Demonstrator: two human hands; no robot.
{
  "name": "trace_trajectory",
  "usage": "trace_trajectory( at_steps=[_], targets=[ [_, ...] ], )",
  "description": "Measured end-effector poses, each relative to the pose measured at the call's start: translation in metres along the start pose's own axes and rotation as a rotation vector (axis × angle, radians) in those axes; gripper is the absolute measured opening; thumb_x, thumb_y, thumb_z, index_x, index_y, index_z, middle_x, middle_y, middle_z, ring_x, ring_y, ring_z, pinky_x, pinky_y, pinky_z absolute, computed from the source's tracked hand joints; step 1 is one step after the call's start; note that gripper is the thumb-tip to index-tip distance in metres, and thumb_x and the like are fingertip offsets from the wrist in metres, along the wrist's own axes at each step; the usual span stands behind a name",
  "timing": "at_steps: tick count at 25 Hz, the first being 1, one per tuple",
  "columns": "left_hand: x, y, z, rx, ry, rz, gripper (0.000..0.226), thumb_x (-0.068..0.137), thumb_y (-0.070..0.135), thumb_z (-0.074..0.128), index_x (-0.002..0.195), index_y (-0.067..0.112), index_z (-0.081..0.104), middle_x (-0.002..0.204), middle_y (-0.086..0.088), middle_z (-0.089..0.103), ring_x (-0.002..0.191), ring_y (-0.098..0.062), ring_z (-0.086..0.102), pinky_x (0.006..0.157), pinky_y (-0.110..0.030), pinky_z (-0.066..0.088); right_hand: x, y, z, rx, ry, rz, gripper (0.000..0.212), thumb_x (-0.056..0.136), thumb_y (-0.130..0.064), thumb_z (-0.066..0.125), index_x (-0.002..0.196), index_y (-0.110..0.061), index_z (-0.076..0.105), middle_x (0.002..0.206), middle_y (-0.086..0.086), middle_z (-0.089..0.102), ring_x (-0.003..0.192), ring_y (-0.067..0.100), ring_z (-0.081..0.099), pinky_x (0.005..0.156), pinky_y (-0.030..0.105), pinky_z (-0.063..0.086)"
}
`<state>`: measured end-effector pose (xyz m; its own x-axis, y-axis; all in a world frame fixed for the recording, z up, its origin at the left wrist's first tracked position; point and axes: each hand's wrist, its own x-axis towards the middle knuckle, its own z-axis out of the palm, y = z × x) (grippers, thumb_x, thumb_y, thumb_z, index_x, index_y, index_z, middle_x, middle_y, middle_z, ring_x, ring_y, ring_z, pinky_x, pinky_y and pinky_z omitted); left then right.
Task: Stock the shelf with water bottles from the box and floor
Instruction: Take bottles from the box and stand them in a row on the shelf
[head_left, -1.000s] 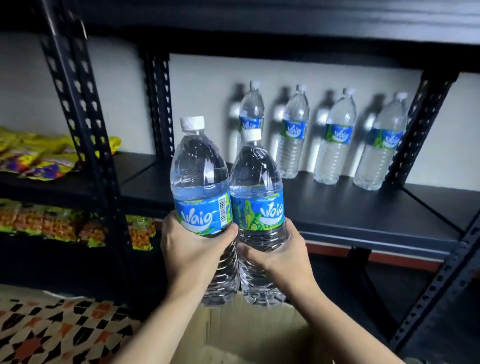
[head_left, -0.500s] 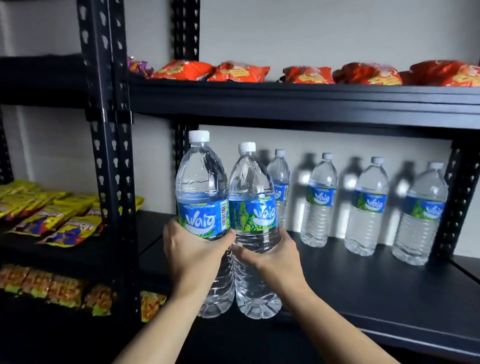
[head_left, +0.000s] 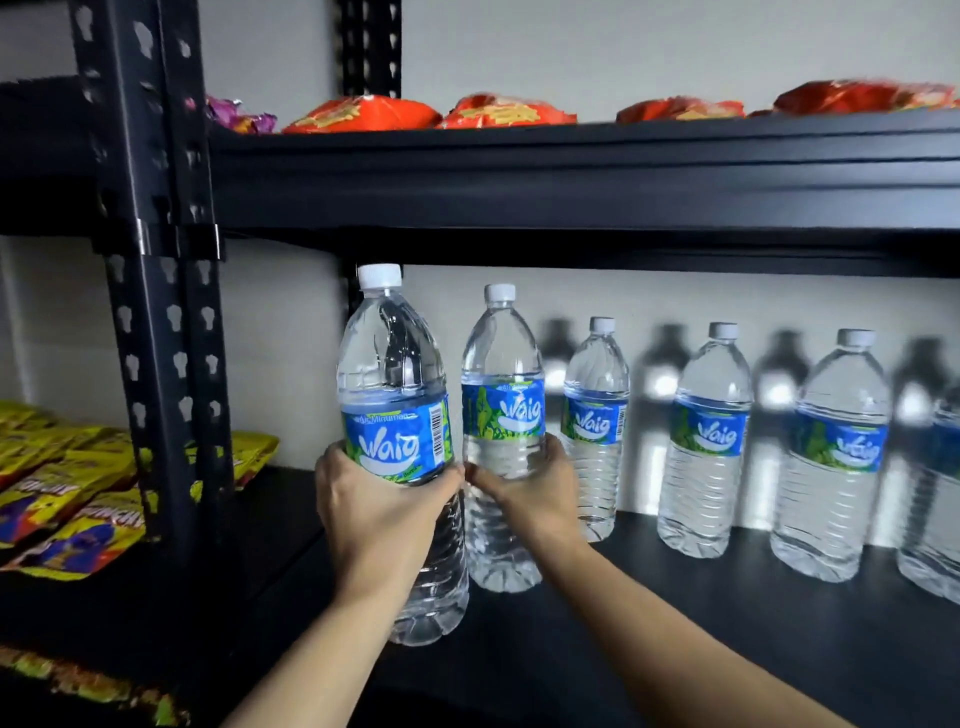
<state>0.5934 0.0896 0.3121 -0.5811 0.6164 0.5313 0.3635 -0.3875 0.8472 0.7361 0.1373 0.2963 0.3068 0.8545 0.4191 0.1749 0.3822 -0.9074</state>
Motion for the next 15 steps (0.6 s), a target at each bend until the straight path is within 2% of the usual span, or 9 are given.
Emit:
trace_trajectory(
  at_steps=[2, 3, 4, 6, 8, 12, 15],
  targets=[
    [0.011, -0.007, 0.006, 0.017, -0.011, 0.01, 0.074, 0.041, 0.039, 0.094, 0.098, 0.008, 0.058, 0.099, -0.009, 0.062, 0.094, -0.029, 0.062, 0.081, -0.041, 0.053, 0.025, 0.009, 0.017, -0.038, 0.081, -0.052, 0.063, 0.057, -0.018, 0.096, 0.104, -0.021, 0.053, 0.086, -0.017, 0.064, 0.073, -0.01, 0.062, 0.07, 0.008, 0.052],
    [0.016, -0.01, 0.008, 0.022, -0.018, 0.015, 0.075, 0.041, 0.039, 0.094, 0.099, 0.009, 0.058, 0.099, -0.008, 0.063, 0.094, -0.029, 0.062, 0.081, -0.04, 0.053, 0.036, 0.014, 0.025, -0.044, 0.118, -0.062, 0.064, 0.056, -0.02, 0.096, 0.105, -0.02, 0.053, 0.088, -0.017, 0.063, 0.075, -0.011, 0.062, 0.068, 0.004, 0.047],
    [0.022, -0.013, 0.01, 0.026, -0.027, 0.019, 0.075, 0.041, 0.038, 0.095, 0.1, 0.009, 0.058, 0.1, -0.008, 0.063, 0.095, -0.029, 0.061, 0.081, -0.038, 0.053, 0.046, 0.021, 0.033, -0.056, 0.153, -0.056, 0.067, 0.054, -0.024, 0.096, 0.107, -0.017, 0.054, 0.092, -0.012, 0.065, 0.08, -0.005, 0.064, 0.071, 0.005, 0.047],
    [0.033, -0.019, 0.014, 0.032, -0.035, 0.022, 0.076, 0.042, 0.036, 0.095, 0.102, 0.008, 0.058, 0.103, -0.008, 0.062, 0.095, -0.028, 0.061, 0.08, -0.034, 0.051, 0.061, 0.037, 0.048, -0.099, 0.205, -0.033, 0.082, 0.05, -0.037, 0.094, 0.118, -0.013, 0.054, 0.107, 0.0, 0.066, 0.097, 0.015, 0.066, 0.087, 0.024, 0.053],
    [0.041, -0.027, 0.016, 0.038, -0.022, 0.024, 0.076, 0.042, 0.038, 0.095, 0.102, 0.01, 0.058, 0.103, -0.007, 0.063, 0.095, -0.027, 0.062, 0.08, -0.035, 0.052, 0.07, 0.055, 0.059, -0.143, 0.228, -0.018, 0.091, 0.046, -0.046, 0.09, 0.122, -0.013, 0.052, 0.114, 0.005, 0.063, 0.105, 0.023, 0.063, 0.095, 0.038, 0.053],
    [0.048, -0.04, 0.015, 0.046, 0.002, 0.009, 0.077, 0.038, 0.047, 0.092, 0.099, 0.015, 0.056, 0.1, -0.004, 0.065, 0.092, -0.026, 0.064, 0.082, -0.043, 0.055, 0.074, 0.073, 0.064, -0.158, 0.264, -0.01, 0.092, 0.05, -0.042, 0.091, 0.124, -0.01, 0.048, 0.117, 0.009, 0.058, 0.112, 0.028, 0.057, 0.099, 0.044, 0.049],
    [0.051, -0.046, 0.014, 0.052, 0.006, 0.004, 0.078, 0.036, 0.049, 0.092, 0.098, 0.015, 0.056, 0.099, -0.003, 0.065, 0.091, -0.026, 0.065, 0.081, -0.044, 0.056, 0.07, 0.08, 0.062, -0.169, 0.238, -0.06, 0.091, 0.057, -0.034, 0.093, 0.128, -0.008, 0.043, 0.121, 0.007, 0.05, 0.121, 0.028, 0.047, 0.107, 0.041, 0.041]
  ],
)
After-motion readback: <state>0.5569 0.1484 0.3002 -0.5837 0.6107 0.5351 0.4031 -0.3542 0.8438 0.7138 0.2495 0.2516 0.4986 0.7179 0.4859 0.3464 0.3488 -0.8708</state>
